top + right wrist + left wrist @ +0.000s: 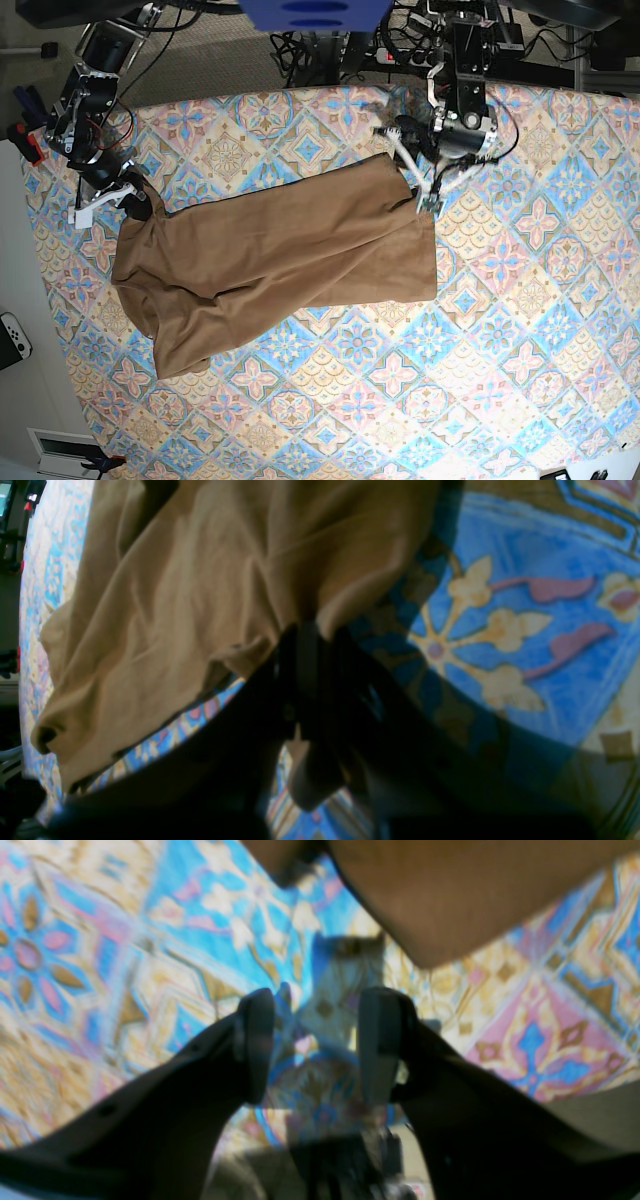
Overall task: Layout the t-shirt on the table in an organized manner, then fold the t-shirt properly
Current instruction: 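Lower the left gripper onto the brown shirt's end and grasp the corner, then lift the grasped corner with the left gripper and pull it outward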
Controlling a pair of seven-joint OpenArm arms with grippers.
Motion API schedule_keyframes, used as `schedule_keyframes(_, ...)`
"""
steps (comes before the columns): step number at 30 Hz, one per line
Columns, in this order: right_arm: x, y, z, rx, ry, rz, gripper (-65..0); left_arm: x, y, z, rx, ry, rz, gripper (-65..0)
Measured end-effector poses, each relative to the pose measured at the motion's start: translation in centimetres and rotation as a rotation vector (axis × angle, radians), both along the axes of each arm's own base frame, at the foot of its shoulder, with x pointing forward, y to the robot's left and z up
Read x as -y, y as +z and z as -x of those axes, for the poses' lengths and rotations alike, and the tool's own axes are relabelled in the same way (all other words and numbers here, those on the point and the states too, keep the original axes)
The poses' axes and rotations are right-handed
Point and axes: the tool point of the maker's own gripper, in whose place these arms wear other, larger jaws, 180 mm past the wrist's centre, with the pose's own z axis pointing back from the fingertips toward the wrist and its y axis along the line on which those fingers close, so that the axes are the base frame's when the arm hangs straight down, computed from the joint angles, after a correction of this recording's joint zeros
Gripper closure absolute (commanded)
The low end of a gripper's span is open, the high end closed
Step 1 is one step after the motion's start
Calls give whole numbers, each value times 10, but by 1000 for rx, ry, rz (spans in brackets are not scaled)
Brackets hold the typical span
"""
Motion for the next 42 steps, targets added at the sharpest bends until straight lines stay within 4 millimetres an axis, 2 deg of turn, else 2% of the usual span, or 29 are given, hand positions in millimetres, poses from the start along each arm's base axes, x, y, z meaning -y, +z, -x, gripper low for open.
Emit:
schedule_keyframes(6, -2, 0, 2, -16, 16, -4, 0, 2, -24, 5, -80, -4, 5, -267)
schedule_keyframes(9, -2, -1, 2, -18, 17, -3, 0, 3, -31, 0, -97, -5, 5, -267)
schedule_keyframes(18, -2, -1, 2, -18, 17, -4, 0, 24, -24, -16, -12, 9, 72, -267)
schedule_keyframes(24, -2, -1, 2, -18, 17, -4, 0, 58, -13, -27, 27, -70, 118, -268)
schedule_keyframes(28, -2, -1, 2, -18, 18, -3, 0, 60, -13, -31, 49, -66, 126, -270)
schedule_keyframes(30, -2, -1, 2, -18, 18, -3, 0, 62, -19, -35, 64, -66, 130, -271)
schedule_keyframes(32, -2, -1, 2, -18, 17, -3, 0, 64, -34, -28, 20, -69, 130, -270)
schedule_keyframes(36, -2, -1, 3, -19, 18, -3, 0, 67, -37, -34, 52, -67, 142, -263)
schedule_keyframes(37, -2, -1, 2, -19, 18, -3, 0, 68, -38, -34, 55, -69, 145, -247)
schedule_keyframes(38, -2, -1, 2, -18, 17, -4, 0, 67, -37, -35, 63, -68, 143, -203)
schedule_keyframes(39, -2, -1, 2, -18, 18, -3, 0, 67, -37, -35, 65, -67, 142, -139)
schedule_keyframes(40, -2, -1, 2, -18, 18, -3, 0, 66, -38, -35, 63, -64, 138, -40)
schedule_keyframes(41, -2, -1, 2, -18, 18, -3, 0, 67, -37, -35, 63, -63, 143, 0)
schedule_keyframes(42, -2, -1, 2, -18, 18, -3, 0, 67, -37, -35, 63, -63, 147, 0)
